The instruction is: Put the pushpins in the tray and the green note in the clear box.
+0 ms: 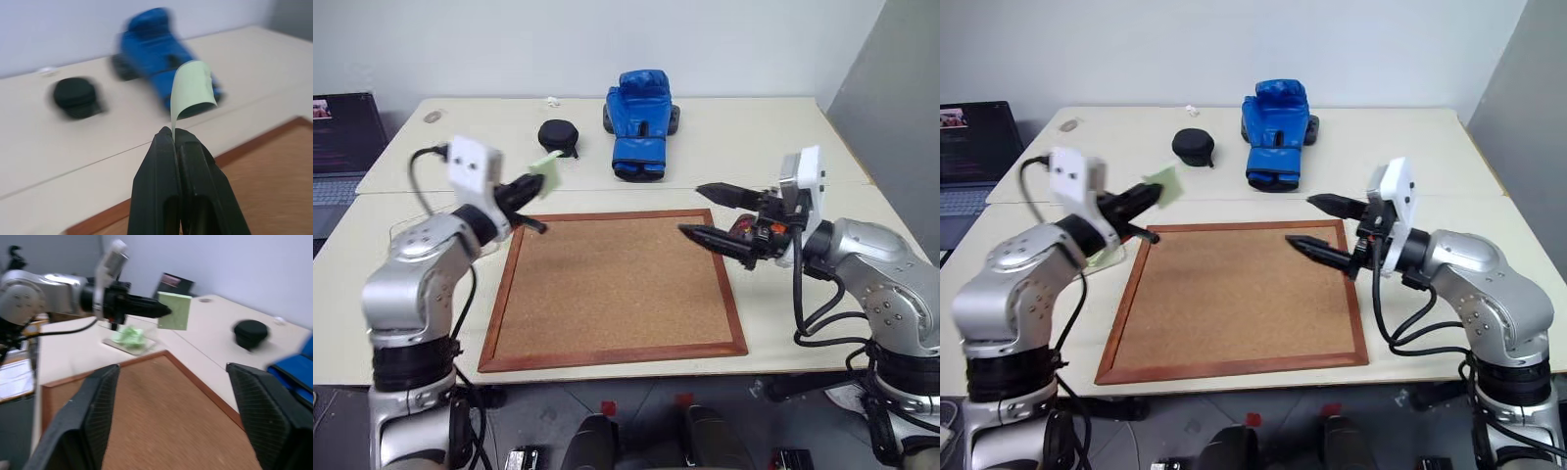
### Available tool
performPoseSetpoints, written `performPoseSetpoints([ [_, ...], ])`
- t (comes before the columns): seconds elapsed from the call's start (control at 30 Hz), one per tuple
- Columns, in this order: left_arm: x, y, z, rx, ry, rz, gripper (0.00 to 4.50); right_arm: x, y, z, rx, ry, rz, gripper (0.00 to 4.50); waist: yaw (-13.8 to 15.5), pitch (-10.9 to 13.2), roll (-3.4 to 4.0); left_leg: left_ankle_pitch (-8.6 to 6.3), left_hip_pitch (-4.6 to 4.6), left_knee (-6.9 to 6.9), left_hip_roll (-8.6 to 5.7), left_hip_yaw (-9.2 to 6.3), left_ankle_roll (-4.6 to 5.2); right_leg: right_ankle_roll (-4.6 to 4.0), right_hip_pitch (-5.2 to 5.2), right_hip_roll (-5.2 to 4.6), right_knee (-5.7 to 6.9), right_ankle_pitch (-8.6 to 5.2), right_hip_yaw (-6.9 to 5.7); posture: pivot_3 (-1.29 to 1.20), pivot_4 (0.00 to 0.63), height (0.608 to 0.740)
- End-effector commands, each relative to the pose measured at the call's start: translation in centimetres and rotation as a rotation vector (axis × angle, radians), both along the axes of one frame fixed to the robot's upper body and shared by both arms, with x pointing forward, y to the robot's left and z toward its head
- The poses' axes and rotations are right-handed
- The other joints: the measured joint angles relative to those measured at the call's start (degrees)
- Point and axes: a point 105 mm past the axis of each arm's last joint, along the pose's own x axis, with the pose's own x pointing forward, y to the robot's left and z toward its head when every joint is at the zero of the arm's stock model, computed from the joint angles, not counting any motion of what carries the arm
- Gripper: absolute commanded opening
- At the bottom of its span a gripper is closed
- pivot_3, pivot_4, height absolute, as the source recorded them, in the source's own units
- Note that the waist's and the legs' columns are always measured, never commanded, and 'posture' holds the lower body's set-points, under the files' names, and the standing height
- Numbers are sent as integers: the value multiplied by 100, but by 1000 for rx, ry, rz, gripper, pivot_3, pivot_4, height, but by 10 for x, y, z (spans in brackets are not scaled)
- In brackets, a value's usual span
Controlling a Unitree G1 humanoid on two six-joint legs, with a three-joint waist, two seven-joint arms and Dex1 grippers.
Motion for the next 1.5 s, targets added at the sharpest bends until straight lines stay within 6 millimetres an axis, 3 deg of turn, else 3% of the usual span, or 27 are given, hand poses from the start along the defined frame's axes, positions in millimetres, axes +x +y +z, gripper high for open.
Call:
performPoseSetpoints([
  [0.03,-10,64,6,40,-71,360,0,-13,16,10,9,-37,98,4467,36,0,-1,0,-1,1,-2,1,0,0,-1,-3,-1,0,1,0,150,740],
  [0.1,-15,94,-1,6,-63,519,0,-14,22,8,6,-37,127,4467,52,0,-2,0,-3,1,-4,-2,0,0,-2,-4,-2,0,-2,0,150,740],
  [0.17,-15,107,-13,-42,-36,576,0,-11,26,5,1,-35,131,4467,53,-1,-4,0,-4,0,-3,-5,0,0,-2,-5,-3,0,-6,0,150,740],
  [0.43,4,117,-32,-126,-2,562,0,-4,29,0,16,-28,116,4467,55,-3,-9,0,-7,0,-4,-8,-1,-1,-4,-6,-1,0,-13,0,150,740],
  [0.87,6,113,-34,-130,-10,556,2475,-1,21,-3,17,-29,35,4500,27,-3,-9,0,-7,-1,-1,-6,-2,-1,-7,-14,2,1,-9,0,150,740],
  [1.1,-1,89,-20,-80,-48,458,3681,7,2,-16,-10,-19,-103,4500,34,-3,-10,0,-8,-2,-1,-6,-2,-1,-7,-17,1,1,-8,0,150,740],
  [1.23,-24,42,-12,-24,-99,284,4430,26,-32,-33,-17,-42,-476,4500,37,-4,-11,0,-10,-2,-1,-6,-2,-1,-7,-18,0,1,-7,0,150,740],
  [1.37,-49,8,-30,-41,-59,197,4430,22,-51,-56,-47,-76,-696,4500,46,-7,-13,0,-19,-3,-2,-5,-12,-1,-10,-37,-4,0,9,0,150,740],
  [1.5,-69,-3,-53,-79,-15,238,4430,12,-63,-82,-45,-58,-861,4500,30,-8,-12,-1,-8,-4,2,2,-9,-1,-7,-22,0,0,8,0,150,740],
])
